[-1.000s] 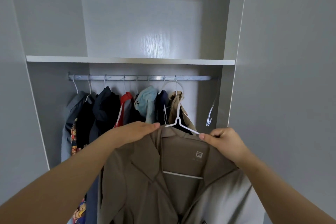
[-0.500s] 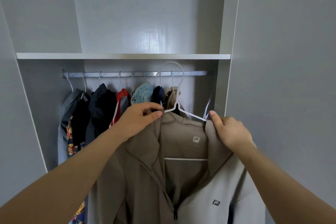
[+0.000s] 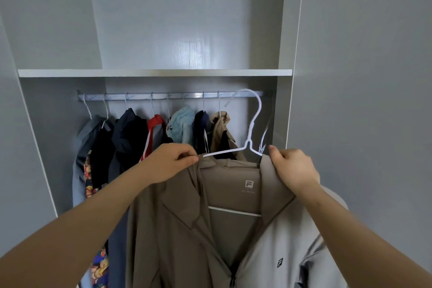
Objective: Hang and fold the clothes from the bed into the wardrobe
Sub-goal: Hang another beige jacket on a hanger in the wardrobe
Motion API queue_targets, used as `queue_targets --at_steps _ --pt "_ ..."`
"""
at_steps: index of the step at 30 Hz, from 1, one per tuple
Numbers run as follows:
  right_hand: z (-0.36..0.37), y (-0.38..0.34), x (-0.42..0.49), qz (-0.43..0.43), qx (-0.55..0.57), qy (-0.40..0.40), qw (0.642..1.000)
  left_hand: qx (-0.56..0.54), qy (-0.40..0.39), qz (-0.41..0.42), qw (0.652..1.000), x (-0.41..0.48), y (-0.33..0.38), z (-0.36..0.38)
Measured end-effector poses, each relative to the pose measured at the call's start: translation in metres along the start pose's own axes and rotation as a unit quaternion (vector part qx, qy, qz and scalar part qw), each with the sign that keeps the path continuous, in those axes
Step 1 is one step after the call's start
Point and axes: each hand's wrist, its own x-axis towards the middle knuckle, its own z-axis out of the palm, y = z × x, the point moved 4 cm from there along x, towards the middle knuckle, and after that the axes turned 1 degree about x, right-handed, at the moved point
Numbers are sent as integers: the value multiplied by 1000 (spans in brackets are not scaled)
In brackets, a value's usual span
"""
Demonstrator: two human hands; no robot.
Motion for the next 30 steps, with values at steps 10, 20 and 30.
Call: queue_targets --at_steps 10,20,30 --pt "-5 27 6 72 53 -29 996 -83 -13 6 996 15 16 28" --pt "-31 66 -7 152 102 -61 981 -142 0 -29 989 34 36 62" --pt "-33 67 -20 246 251 -161 922 -193 -30 -54 979 46 36 81"
